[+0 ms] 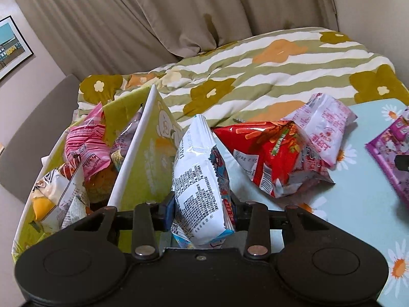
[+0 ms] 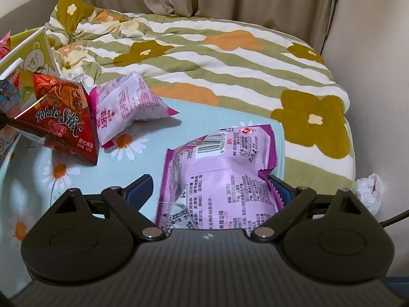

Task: Organize snacks
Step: 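Grasp a white-blue printed bag with the left tool while the right tool grasps a lilac bag, then lift both held bags and carry them toward the cardboard box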

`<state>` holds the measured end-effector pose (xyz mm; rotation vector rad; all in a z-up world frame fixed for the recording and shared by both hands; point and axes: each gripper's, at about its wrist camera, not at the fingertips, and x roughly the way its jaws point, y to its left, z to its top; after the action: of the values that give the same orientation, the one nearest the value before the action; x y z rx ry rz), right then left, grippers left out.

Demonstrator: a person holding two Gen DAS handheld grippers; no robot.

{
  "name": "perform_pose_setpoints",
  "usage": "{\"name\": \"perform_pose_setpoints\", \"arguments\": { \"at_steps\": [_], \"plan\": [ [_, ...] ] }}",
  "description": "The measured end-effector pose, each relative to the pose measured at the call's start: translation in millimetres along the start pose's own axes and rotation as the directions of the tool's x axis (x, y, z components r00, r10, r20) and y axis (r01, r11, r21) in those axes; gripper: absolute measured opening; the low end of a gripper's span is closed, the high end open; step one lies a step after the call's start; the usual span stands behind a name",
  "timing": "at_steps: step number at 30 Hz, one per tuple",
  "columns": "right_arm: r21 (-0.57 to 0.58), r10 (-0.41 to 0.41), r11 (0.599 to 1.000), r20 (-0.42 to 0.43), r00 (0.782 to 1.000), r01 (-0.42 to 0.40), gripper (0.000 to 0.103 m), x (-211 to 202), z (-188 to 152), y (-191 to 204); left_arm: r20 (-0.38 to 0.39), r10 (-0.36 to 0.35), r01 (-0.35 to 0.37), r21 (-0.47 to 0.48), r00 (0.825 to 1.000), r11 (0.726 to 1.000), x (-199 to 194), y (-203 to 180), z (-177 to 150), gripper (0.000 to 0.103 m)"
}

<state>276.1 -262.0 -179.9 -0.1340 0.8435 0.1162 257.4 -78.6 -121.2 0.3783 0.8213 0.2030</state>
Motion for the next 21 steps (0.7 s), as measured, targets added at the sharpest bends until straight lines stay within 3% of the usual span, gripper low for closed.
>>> {"name": "perform_pose_setpoints", "arguments": {
  "at_steps": [2,7,14,21],
  "plan": [
    [-0.009,0.009,1.0,-0.011,1.0,-0.009,0.088,1,-1,0,0.005,-0.007,0.007,-0.006,1.0,1.0,-5,0,-2,0.043],
    [-0.016,0.021,1.0,-0.003,1.0,-0.021,0.078,-6,-2,3,0.029,-0.02,0.021,-0.018,0.999,1.0,-20,3,-7,0.043],
    [-0.008,0.034,0.999,0.054,0.998,-0.034,0.077,-40,1,11,0.083,-0.03,0.035,-0.055,0.996,0.998,-52,16,-12,0.043],
    [-0.001,0.101,0.995,0.131,0.986,-0.101,0.077,-87,18,27,0.162,-0.017,0.037,-0.12,0.987,0.992,-98,46,-13,0.043]
  ]
}}
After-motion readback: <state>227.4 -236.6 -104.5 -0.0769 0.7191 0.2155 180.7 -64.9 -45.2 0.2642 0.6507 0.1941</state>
